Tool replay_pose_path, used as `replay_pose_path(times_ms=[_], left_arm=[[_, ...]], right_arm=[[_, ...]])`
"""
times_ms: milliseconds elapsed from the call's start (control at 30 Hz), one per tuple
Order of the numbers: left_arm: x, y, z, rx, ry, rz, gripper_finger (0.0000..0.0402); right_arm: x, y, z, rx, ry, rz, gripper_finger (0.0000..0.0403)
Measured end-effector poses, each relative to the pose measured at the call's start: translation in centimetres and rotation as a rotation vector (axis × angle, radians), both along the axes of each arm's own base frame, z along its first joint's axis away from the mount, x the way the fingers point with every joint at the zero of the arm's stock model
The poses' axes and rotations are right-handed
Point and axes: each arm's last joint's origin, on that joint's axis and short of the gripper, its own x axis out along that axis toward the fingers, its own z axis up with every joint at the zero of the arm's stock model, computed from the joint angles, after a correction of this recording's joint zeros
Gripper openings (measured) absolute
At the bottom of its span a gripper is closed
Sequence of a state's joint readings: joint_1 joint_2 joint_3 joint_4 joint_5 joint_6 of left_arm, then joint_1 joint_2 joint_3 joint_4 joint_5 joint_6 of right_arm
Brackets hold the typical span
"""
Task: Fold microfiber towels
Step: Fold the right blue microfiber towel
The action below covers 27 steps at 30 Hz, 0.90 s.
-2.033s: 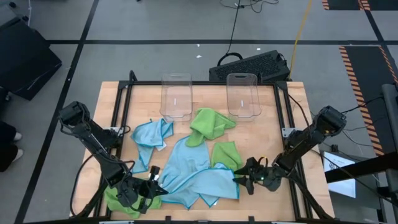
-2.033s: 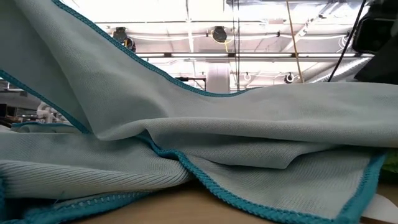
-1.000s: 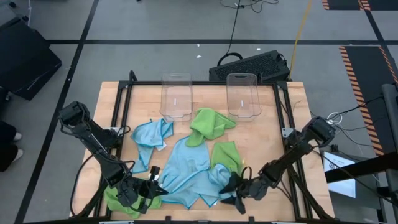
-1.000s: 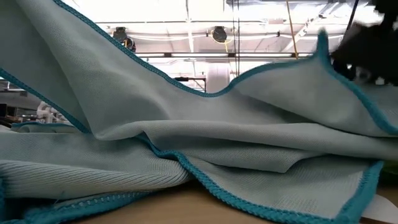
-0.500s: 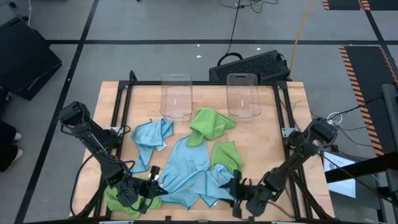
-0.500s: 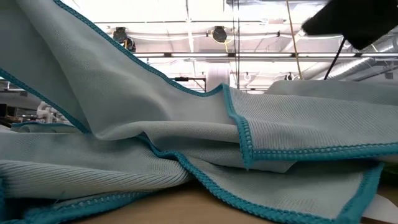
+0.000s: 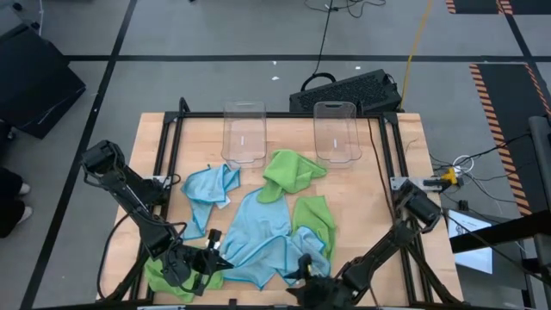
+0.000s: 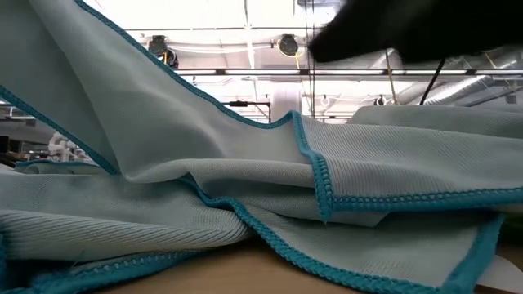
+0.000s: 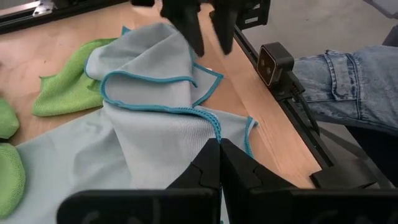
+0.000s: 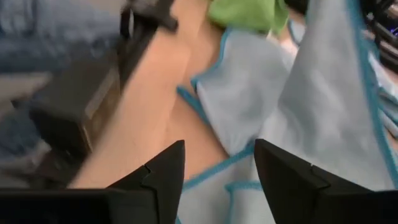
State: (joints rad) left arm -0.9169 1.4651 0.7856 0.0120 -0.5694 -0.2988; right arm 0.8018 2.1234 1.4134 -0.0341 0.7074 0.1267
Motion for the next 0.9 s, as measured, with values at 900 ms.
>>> replay_pose_path(times_ms=[900], left_arm=[[0.0,0.0,0.0,0.005,-0.004,0.003,0.0003]], right_arm=[[-0.3,-0.9,-3.5,-0.341,0.084,-0.049,0.0195]])
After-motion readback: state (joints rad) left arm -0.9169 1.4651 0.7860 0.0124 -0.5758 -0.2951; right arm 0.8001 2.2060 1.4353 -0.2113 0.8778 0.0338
